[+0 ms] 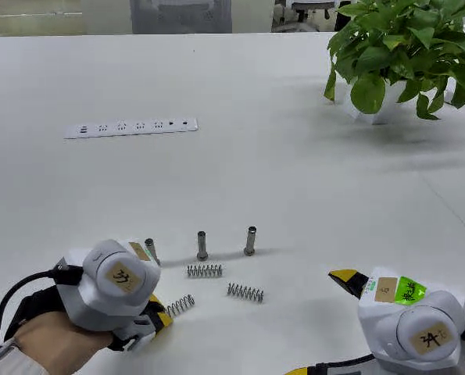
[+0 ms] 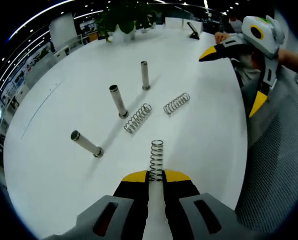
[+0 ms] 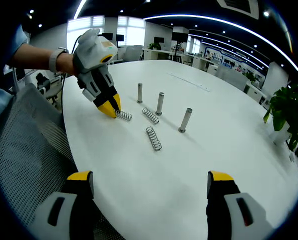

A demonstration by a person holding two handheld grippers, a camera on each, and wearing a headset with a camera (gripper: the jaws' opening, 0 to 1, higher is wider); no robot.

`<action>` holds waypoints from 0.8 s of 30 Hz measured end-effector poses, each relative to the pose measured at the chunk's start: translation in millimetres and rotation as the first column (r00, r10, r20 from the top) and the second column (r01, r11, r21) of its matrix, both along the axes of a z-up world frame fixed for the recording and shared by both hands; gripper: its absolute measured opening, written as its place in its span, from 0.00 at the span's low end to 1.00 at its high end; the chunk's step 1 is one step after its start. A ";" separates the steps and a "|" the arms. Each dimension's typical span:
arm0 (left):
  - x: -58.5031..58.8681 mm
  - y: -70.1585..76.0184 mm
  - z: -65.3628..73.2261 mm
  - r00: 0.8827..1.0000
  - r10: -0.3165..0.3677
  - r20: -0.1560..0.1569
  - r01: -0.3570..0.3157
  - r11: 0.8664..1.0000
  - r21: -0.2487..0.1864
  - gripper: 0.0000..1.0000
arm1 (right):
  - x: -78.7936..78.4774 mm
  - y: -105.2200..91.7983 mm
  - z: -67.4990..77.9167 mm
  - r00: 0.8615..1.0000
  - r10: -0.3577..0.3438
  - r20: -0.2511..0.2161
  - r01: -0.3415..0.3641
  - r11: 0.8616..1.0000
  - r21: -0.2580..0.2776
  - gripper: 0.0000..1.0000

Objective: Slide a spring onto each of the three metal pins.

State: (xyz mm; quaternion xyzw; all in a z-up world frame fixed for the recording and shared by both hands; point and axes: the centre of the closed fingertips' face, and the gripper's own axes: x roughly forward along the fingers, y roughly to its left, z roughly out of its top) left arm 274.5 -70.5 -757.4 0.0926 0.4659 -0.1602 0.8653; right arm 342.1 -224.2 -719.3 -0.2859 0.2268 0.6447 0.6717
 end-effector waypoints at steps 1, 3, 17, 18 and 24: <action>-0.3 0.4 -0.3 1.000 0.003 -0.006 -0.003 1.000 -0.004 0.10 | -0.2 0.3 0.4 1.000 0.001 0.002 -0.001 1.000 0.000 0.95; -1.0 0.7 -0.7 1.000 0.007 -0.010 -0.007 1.000 -0.011 0.10 | -1.1 0.6 1.4 1.000 -0.002 -0.008 0.002 1.000 0.003 0.95; -2.2 6.0 5.8 0.990 0.128 0.055 -0.121 0.985 -0.122 0.09 | -9.7 0.9 1.1 0.999 0.024 -0.037 -0.024 1.000 -0.009 0.94; 0.3 5.0 9.7 0.986 0.152 0.071 -0.140 0.979 -0.148 0.09 | -8.4 0.7 2.6 0.999 0.017 -0.039 -0.018 1.000 -0.005 0.94; 13.2 -5.2 44.0 0.954 0.229 0.194 -0.172 0.948 -0.269 0.09 | 4.2 0.5 12.5 0.994 -0.061 -0.087 0.065 0.997 0.042 0.92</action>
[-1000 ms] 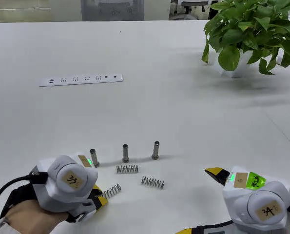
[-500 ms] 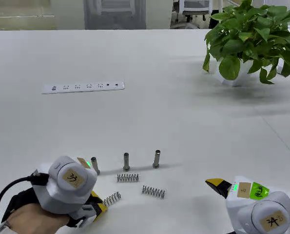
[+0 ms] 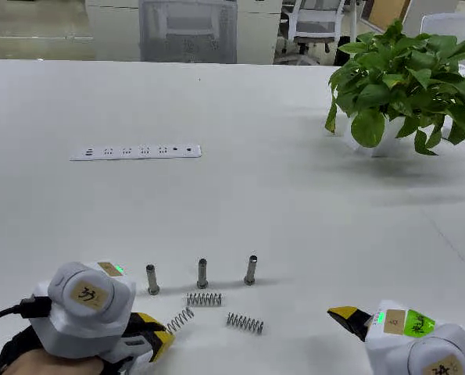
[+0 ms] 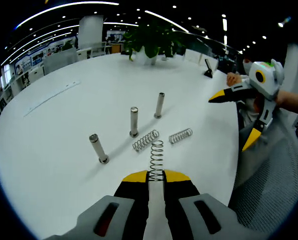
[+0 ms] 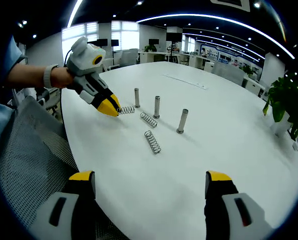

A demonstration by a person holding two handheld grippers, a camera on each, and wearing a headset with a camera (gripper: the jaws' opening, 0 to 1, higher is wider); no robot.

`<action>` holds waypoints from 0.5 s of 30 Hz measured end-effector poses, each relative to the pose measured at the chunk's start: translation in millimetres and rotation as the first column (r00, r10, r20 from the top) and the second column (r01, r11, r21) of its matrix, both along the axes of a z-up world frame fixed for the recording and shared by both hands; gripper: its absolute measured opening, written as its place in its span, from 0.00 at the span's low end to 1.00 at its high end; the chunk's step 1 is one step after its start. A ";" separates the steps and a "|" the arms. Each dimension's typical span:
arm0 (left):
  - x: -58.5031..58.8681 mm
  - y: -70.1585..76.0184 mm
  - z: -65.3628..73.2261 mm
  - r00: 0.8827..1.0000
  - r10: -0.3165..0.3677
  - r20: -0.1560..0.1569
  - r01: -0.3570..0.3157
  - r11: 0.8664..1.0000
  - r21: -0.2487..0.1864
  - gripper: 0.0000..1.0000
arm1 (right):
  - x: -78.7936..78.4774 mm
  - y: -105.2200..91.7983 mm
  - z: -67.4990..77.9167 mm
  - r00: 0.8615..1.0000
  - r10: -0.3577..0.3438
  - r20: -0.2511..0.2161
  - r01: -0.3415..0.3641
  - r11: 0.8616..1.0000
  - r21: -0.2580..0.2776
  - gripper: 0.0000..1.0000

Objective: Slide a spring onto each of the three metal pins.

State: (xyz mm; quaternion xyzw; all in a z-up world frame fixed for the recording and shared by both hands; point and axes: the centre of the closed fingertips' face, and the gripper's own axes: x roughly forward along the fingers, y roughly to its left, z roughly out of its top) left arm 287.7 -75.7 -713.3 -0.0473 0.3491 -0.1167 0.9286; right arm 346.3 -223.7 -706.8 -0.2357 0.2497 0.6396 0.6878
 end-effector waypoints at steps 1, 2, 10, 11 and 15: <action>1.7 -1.4 5.2 1.000 0.006 0.022 -0.006 1.000 -0.012 0.09 | 1.0 1.4 2.9 1.000 -0.015 -0.015 0.016 1.000 0.014 0.92; 4.2 -3.3 12.1 0.999 0.009 0.046 -0.008 1.000 -0.022 0.09 | 3.7 2.6 5.8 0.999 -0.028 -0.024 0.028 0.999 0.025 0.91; 17.5 -17.6 42.2 0.979 -0.010 0.202 0.023 0.998 -0.061 0.09 | 11.2 16.5 27.3 0.991 -0.085 -0.105 0.097 0.989 0.108 0.87; 18.4 -18.5 44.6 0.977 -0.005 0.215 0.021 0.997 -0.071 0.09 | 11.1 19.0 31.2 0.989 -0.090 -0.121 0.105 0.987 0.126 0.86; 19.0 -28.8 50.7 0.968 -0.017 0.251 0.047 0.992 -0.114 0.09 | 6.9 31.7 50.1 0.968 -0.105 -0.230 0.153 0.967 0.203 0.82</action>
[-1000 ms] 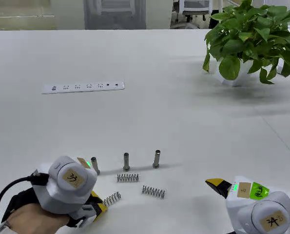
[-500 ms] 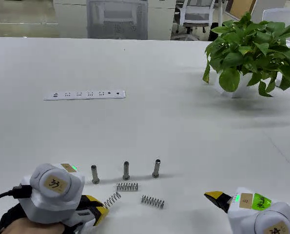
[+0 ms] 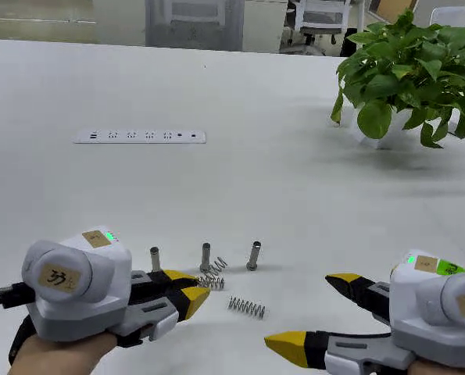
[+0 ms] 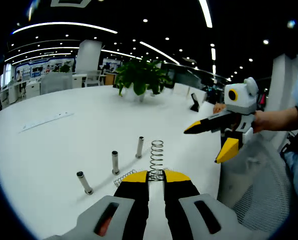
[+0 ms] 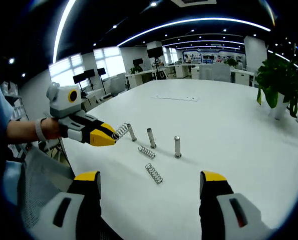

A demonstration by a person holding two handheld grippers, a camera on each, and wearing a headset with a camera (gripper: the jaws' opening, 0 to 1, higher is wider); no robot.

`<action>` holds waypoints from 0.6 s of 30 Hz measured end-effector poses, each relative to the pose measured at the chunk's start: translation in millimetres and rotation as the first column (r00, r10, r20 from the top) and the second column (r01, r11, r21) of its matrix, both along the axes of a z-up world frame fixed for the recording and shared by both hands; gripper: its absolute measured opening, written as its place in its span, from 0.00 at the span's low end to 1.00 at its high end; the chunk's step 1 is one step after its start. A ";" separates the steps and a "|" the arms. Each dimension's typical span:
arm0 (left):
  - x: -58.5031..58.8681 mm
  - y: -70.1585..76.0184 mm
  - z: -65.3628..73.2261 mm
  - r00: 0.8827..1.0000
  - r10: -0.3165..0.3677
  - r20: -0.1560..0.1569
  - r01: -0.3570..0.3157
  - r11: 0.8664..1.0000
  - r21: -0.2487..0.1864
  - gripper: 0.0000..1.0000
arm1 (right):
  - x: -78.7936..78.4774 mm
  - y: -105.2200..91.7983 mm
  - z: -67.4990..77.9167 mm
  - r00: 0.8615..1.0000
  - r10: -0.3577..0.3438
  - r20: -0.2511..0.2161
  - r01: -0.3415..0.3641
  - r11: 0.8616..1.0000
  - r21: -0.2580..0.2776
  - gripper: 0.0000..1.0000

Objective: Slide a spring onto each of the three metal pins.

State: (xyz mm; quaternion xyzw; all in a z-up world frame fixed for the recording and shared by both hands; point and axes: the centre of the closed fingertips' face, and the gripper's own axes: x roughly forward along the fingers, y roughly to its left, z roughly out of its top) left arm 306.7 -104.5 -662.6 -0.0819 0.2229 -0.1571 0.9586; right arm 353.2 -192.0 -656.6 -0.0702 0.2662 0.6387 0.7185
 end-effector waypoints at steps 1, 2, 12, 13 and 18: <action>-0.6 -3.6 1.1 1.000 -0.006 0.009 0.006 1.000 -0.004 0.09 | -0.4 2.5 3.9 1.000 -0.006 -0.018 0.007 1.000 0.018 0.81; -1.1 -7.0 2.0 1.000 -0.018 0.017 0.018 1.000 -0.014 0.09 | -1.5 4.5 7.6 1.000 -0.003 -0.029 0.004 1.000 0.027 0.79; -7.5 -45.1 11.4 0.988 -0.139 0.073 0.143 0.988 -0.063 0.09 | -17.5 19.9 27.9 0.984 0.033 -0.174 -0.010 0.991 0.134 0.57; -7.6 -46.6 11.9 0.987 -0.142 0.076 0.147 0.987 -0.063 0.09 | -18.4 20.3 28.5 0.983 0.037 -0.183 -0.011 0.990 0.139 0.55; -7.1 -51.5 14.7 0.983 -0.160 0.089 0.166 0.984 -0.065 0.09 | -25.1 23.6 33.7 0.970 0.068 -0.234 -0.025 0.983 0.183 0.47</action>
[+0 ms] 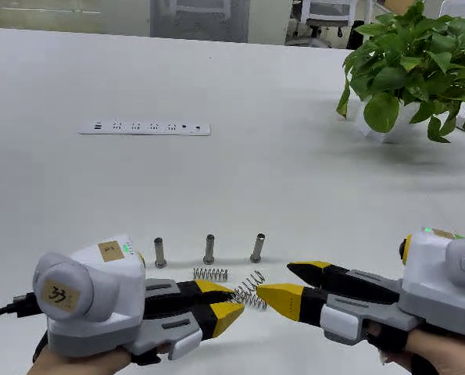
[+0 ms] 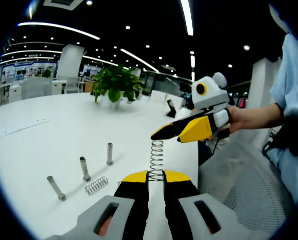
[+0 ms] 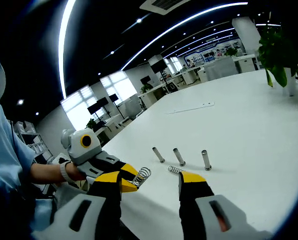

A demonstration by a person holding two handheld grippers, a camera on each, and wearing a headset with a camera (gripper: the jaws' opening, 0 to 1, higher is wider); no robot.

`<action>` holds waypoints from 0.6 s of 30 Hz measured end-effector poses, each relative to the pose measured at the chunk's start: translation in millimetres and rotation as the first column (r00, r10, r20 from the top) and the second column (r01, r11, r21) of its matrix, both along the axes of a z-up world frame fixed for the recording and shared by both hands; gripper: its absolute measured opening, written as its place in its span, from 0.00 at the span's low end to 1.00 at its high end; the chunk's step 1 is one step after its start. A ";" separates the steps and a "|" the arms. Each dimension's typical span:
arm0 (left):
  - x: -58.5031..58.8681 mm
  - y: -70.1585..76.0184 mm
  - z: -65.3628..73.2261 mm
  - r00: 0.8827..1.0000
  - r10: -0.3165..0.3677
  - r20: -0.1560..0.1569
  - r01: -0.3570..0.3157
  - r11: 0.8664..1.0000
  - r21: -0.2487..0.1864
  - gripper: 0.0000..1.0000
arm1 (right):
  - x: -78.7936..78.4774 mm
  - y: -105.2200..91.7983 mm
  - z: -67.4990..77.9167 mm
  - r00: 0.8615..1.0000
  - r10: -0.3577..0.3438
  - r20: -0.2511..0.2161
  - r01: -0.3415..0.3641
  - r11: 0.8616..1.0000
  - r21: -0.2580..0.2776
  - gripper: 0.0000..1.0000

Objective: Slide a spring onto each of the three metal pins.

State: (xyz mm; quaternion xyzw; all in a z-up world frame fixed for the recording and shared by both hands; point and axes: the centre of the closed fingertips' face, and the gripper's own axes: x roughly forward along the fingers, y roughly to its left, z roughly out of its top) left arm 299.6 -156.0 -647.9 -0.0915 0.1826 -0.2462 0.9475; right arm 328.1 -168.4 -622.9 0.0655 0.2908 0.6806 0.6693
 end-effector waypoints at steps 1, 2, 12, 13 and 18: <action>0.1 -0.7 0.8 1.000 -0.002 0.003 0.002 1.000 0.000 0.09 | -0.8 0.7 0.9 1.000 0.002 -0.006 -0.002 1.000 0.007 0.44; 0.2 -1.3 1.1 1.000 -0.005 0.003 0.005 1.000 -0.002 0.09 | -1.4 1.2 1.7 1.000 0.006 -0.011 -0.006 1.000 0.013 0.41; -1.3 0.9 7.3 0.999 -0.037 0.034 0.037 0.999 0.001 0.09 | -9.3 9.4 0.5 0.993 0.048 -0.109 -0.043 0.998 0.044 0.25; -1.8 0.6 7.8 0.999 -0.041 0.034 0.041 0.999 -0.002 0.09 | -10.8 9.4 0.8 0.992 0.054 -0.112 -0.049 0.998 0.044 0.23; -4.5 -1.6 10.4 0.997 -0.069 0.043 0.069 0.998 -0.002 0.09 | -14.1 11.5 0.5 0.989 0.062 -0.136 -0.055 0.997 0.049 0.17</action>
